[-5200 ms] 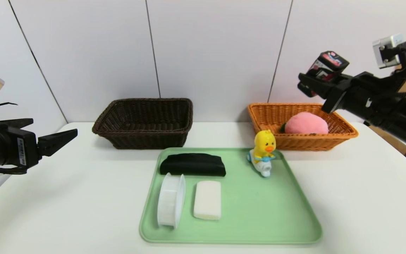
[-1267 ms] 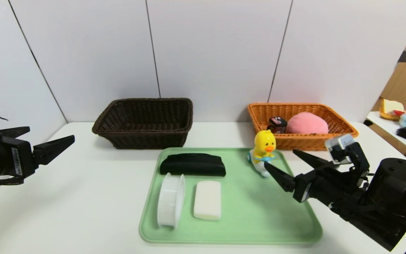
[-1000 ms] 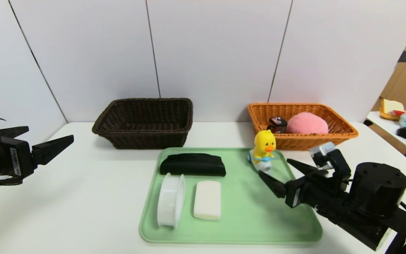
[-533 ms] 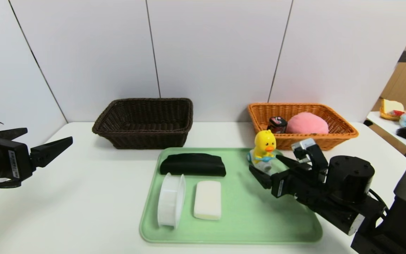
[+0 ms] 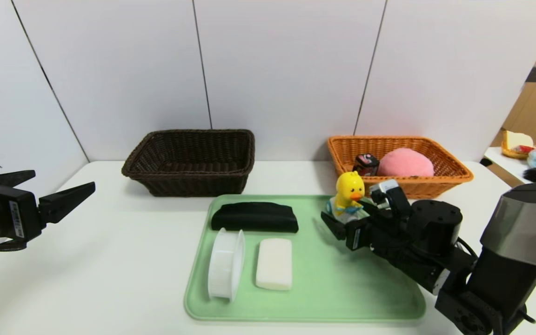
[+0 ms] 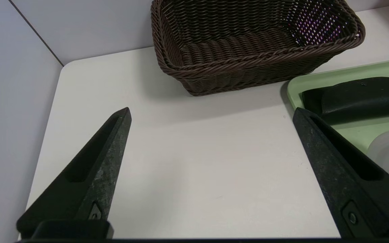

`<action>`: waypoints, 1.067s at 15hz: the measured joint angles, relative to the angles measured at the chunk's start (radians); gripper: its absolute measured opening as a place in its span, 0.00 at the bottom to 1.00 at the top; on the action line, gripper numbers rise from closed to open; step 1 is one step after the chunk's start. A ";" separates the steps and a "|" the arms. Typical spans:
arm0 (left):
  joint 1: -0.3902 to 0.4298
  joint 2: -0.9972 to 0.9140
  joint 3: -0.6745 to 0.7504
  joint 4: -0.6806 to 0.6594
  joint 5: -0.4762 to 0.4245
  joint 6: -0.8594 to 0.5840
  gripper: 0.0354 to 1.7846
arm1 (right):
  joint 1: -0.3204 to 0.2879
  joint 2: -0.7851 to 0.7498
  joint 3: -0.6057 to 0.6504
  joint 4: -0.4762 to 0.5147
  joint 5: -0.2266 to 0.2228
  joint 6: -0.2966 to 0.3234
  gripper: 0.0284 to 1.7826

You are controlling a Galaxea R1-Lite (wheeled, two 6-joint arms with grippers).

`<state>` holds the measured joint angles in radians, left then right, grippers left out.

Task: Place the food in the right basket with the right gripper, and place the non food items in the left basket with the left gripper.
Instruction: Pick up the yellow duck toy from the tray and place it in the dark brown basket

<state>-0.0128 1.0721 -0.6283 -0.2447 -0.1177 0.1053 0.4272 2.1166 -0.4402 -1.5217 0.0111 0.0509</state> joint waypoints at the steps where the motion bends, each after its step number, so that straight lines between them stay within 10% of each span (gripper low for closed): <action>1: 0.000 -0.002 0.001 0.000 0.000 0.000 0.94 | -0.002 0.011 -0.013 0.000 0.000 0.000 0.95; 7: 0.001 -0.005 0.002 0.000 0.000 0.002 0.94 | -0.025 0.067 -0.053 -0.001 0.003 -0.004 0.95; 12: 0.001 -0.006 0.002 0.000 0.000 0.002 0.94 | -0.027 0.070 -0.067 0.000 0.000 -0.004 0.56; 16: 0.001 -0.007 0.002 0.000 0.000 0.003 0.94 | -0.027 0.070 -0.057 -0.003 -0.001 -0.003 0.50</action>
<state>-0.0119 1.0655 -0.6262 -0.2447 -0.1177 0.1081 0.3998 2.1868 -0.4968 -1.5249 0.0104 0.0474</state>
